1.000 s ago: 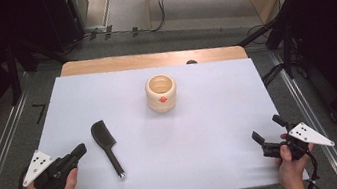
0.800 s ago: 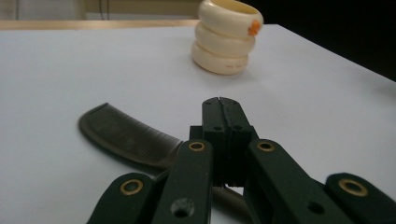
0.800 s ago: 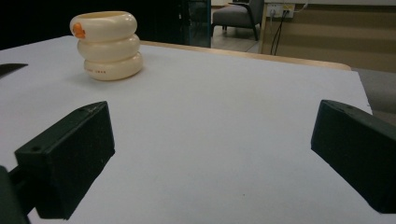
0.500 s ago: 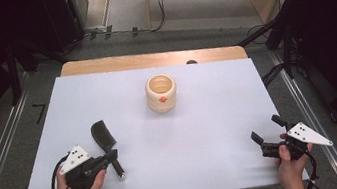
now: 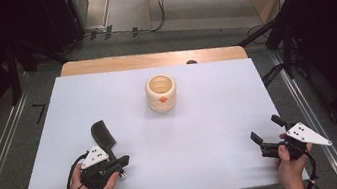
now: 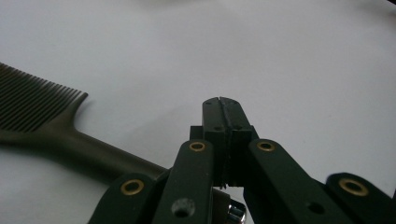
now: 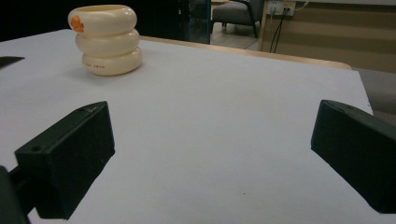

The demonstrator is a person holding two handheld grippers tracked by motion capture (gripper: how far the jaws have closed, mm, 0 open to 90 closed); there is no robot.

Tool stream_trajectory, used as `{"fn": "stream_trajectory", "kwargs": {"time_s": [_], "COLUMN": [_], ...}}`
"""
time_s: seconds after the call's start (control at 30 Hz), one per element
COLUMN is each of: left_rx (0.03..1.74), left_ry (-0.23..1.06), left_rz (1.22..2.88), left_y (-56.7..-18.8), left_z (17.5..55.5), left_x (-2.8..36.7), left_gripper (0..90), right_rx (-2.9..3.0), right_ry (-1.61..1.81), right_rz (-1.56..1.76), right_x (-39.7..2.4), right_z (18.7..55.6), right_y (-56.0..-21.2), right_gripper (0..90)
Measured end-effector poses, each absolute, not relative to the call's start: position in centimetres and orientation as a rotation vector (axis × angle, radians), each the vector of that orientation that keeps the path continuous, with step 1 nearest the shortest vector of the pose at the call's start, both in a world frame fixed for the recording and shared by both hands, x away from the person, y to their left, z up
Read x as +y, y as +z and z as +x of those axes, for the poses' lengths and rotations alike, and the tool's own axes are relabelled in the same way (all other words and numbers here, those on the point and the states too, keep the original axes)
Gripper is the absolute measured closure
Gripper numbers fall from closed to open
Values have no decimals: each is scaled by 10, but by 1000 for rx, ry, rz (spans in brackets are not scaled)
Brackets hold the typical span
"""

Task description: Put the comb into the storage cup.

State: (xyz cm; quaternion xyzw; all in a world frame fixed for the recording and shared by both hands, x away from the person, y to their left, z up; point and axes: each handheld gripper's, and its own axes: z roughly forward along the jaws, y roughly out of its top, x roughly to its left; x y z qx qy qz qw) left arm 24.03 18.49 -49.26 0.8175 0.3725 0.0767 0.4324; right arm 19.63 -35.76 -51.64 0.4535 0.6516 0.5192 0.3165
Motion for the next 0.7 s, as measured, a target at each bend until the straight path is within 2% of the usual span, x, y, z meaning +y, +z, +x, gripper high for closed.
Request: {"fn": "stream_trajectory", "kwargs": {"time_s": [0.37,0.7], "left_rx": [934,973], "left_ry": [153,129], "left_rz": [2132,2148], "left_y": [-500,-500], "left_z": [241,243], "left_x": [182,192], "left_gripper": [900,900], "right_rx": [1718,1719], "right_ry": [1363,1360], "right_rz": [1194,1192], "right_x": [-357,-358], "right_z": [196,196], "right_y": [-516,-516], "right_gripper": [0,0]}}
